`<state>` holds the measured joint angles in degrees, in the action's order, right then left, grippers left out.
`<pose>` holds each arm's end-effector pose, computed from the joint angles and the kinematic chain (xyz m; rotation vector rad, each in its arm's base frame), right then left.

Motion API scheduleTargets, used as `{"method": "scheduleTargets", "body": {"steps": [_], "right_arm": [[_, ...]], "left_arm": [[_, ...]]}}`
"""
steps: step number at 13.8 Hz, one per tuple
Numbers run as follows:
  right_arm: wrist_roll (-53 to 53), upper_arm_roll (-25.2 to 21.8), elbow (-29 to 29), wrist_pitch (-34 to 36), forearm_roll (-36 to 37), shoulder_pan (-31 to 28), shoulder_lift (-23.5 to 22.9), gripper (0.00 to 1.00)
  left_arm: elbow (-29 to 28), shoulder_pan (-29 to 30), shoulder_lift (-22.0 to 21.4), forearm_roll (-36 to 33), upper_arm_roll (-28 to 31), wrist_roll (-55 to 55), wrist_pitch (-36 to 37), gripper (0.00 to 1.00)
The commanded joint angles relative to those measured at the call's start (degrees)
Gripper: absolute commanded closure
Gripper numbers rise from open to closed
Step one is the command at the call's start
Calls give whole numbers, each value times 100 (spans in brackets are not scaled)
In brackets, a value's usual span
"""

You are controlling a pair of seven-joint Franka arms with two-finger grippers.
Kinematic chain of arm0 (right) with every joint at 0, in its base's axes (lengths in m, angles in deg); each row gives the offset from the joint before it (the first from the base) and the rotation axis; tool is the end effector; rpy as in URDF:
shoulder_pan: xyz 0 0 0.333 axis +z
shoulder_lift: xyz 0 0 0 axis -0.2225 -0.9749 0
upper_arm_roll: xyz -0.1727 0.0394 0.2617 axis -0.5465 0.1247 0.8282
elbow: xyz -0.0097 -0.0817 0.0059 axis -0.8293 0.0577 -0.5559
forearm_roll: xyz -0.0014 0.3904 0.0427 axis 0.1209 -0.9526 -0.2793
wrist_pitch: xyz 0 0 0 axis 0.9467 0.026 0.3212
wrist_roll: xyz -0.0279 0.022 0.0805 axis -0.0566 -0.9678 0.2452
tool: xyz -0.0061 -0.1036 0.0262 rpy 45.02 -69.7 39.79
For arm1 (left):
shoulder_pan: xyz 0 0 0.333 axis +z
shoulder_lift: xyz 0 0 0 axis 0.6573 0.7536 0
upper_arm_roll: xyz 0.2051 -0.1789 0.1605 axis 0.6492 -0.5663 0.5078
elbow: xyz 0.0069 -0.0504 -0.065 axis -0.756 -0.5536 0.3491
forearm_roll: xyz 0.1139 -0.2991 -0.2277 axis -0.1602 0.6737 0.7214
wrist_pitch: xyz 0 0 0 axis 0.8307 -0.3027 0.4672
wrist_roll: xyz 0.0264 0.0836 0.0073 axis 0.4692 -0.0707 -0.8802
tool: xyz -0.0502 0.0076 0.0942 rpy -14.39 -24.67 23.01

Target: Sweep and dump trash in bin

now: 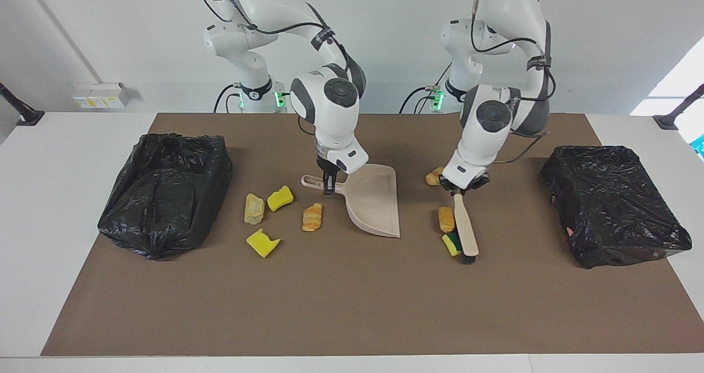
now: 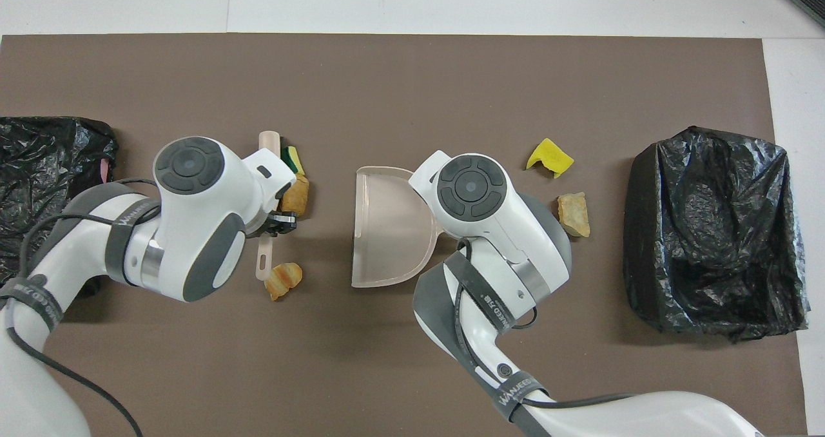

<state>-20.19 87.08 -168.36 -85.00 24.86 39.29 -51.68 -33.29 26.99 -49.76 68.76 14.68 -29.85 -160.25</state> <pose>0.5455 0.3124 0.3741 2.1622 2.1350 -0.1205 0.5240 -0.2202 0.3553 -3.0649 0.1018 0.1427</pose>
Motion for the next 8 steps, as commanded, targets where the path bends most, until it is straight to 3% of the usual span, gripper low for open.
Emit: {"method": "scheduleTargets", "body": {"steps": [1, 4, 6, 8], "right_arm": [[-275, 39, -225, -132, -77, -41, 151, 100], [-266, 39, -225, -141, -77, -41, 151, 100], [-266, 39, -225, -132, -77, -41, 151, 100], [-266, 39, -225, -132, -77, -41, 151, 100]], "left_arm": [[-98, -259, -557, 365, 97, 36, 489, 100], [-80, 142, -1261, 684, 158, -533, 999, 100], [-115, 583, -1315, 702, 167, -746, 1264, 100], [-386, 795, -1542, 754, 167, -179, 1650, 100]]}}
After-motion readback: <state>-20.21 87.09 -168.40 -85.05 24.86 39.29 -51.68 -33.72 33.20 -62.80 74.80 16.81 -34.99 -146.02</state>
